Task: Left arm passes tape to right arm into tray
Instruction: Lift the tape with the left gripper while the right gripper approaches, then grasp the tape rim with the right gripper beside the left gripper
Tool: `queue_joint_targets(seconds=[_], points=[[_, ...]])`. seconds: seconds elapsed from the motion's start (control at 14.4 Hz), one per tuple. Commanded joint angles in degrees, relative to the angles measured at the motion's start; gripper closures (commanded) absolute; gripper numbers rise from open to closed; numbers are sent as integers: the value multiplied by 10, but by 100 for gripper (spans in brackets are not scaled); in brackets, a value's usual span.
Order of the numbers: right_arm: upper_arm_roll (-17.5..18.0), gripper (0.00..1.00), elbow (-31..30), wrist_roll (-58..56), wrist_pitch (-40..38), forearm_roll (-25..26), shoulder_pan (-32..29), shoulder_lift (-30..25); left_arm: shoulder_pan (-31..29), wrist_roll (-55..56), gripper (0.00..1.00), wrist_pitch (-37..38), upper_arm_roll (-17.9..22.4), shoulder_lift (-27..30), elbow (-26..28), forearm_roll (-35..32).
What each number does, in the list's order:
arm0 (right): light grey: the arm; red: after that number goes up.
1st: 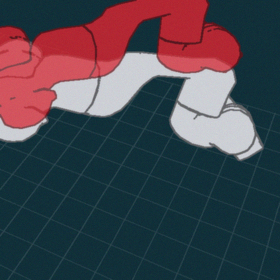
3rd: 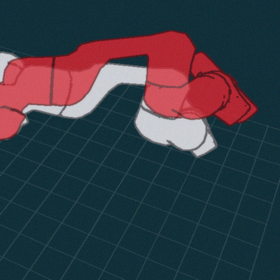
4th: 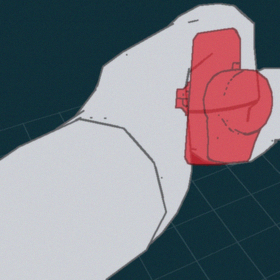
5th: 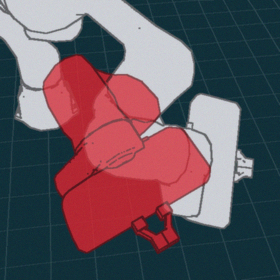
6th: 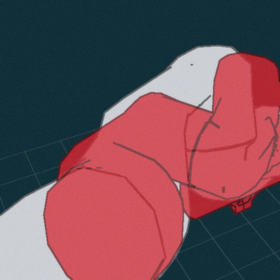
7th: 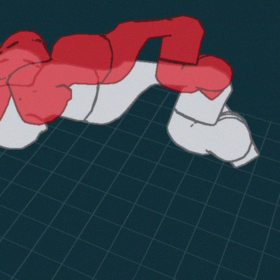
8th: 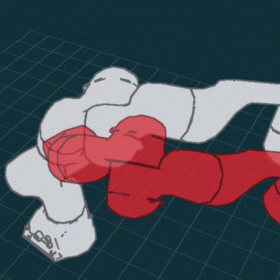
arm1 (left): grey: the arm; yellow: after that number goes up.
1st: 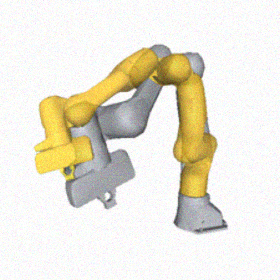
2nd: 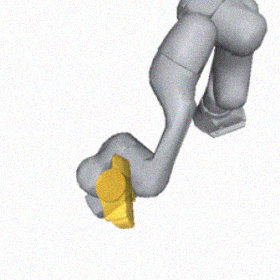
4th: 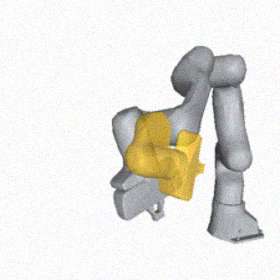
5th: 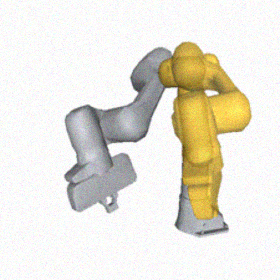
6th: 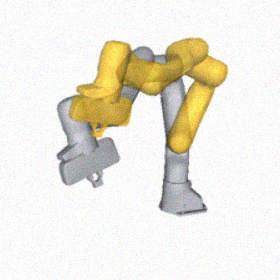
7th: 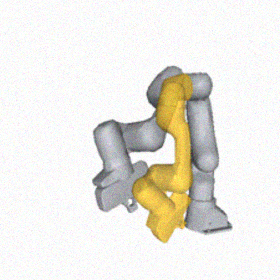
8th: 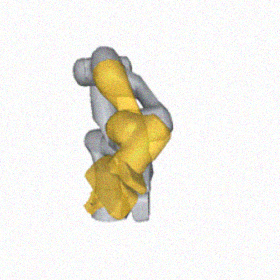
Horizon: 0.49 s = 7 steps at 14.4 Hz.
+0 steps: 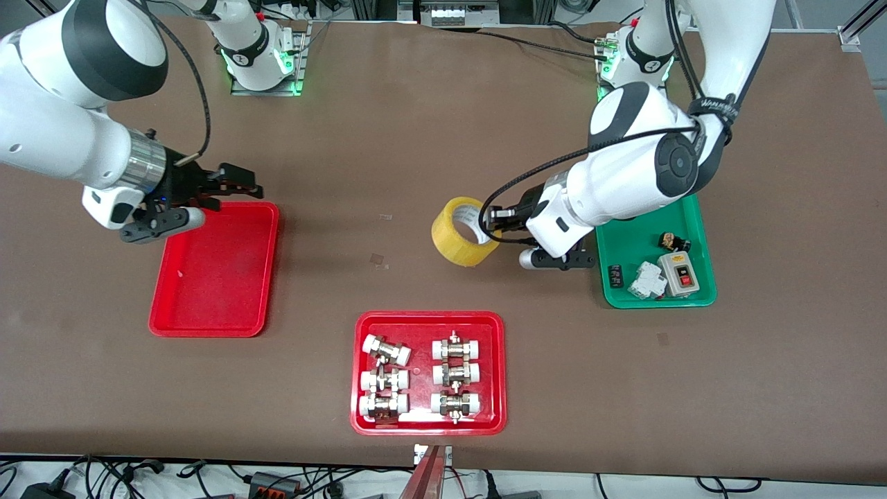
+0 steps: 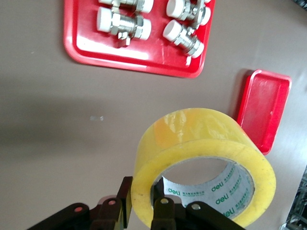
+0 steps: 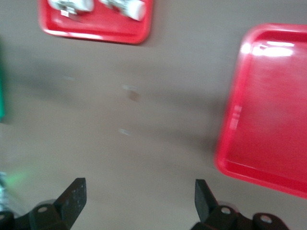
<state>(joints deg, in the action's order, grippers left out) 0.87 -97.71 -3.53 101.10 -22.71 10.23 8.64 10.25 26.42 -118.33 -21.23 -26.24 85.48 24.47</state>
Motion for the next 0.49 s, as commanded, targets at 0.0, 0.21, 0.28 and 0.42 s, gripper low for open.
queue_joint_targets(seconds=[0.0,0.21,0.28,0.42], points=[[-3,0,64,-10,16,-85,30,56,35,21,100,-61,0,-35,-24,37],[-3,0,89,-10,52,-117,59,97,65,65,100,-128,0,-60,-24,53],[-3,0,90,-10,70,-118,69,105,71,71,100,-140,0,-60,-23,53],[-3,0,96,-10,124,-142,92,123,73,77,100,-142,0,-64,-23,50]])
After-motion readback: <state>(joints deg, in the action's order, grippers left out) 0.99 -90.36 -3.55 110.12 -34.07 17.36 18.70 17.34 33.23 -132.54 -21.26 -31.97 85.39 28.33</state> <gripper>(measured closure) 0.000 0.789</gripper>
